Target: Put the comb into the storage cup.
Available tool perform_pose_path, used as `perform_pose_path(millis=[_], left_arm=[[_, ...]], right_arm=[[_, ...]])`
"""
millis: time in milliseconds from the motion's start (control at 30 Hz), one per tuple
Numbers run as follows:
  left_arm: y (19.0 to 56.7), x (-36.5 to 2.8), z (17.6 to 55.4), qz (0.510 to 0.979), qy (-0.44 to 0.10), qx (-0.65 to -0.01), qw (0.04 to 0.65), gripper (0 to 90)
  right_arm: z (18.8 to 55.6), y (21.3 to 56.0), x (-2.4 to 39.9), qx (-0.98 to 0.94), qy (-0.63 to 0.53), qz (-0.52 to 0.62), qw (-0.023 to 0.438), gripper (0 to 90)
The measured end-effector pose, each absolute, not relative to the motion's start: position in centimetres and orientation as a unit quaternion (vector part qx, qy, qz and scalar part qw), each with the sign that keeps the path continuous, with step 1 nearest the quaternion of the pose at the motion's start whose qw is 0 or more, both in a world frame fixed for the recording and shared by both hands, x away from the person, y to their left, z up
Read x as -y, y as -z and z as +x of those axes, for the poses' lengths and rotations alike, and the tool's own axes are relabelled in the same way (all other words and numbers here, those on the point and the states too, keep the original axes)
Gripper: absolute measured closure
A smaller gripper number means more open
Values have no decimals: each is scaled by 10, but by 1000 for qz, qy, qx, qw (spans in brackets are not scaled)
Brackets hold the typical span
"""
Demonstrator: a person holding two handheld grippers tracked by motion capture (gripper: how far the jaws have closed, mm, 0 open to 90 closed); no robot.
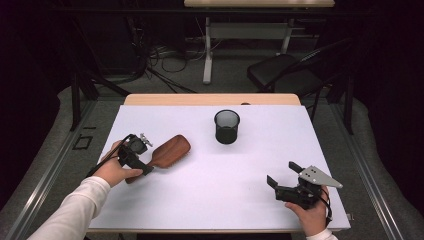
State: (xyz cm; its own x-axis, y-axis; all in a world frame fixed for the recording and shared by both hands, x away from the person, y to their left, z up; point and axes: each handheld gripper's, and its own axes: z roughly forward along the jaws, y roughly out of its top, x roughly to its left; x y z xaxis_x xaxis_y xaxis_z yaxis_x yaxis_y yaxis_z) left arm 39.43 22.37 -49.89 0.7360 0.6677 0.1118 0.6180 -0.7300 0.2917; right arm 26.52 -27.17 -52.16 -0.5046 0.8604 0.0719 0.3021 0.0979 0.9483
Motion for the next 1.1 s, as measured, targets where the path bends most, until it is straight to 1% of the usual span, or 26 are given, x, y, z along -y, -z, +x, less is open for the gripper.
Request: perform_pose_path(millis=[233,433,567,667,900,1067,1100], left_arm=[[504,-220,396,930,-106,-337,106,251],[508,-216,397,932,-101,-334,102,343],[510,-215,399,933,-98,-332,95,380],[513,-215,400,932,-92,-336,105,425],[518,-216,401,933,-87,-337,96,462],[519,-214,402,934,-76,-336,95,529],[519,-214,403,934,-70,-338,93,554]], right_arm=[[265,522,271,-692,-523,419,268,61],[266,522,271,-693,-522,420,266,65],[266,523,271,-694,-521,419,267,67],[266,523,271,-695,-521,419,267,68],[266,523,271,-696,-519,418,267,72],[266,523,270,-696,-521,418,265,73],[266,523,270,-696,-520,418,265,74]])
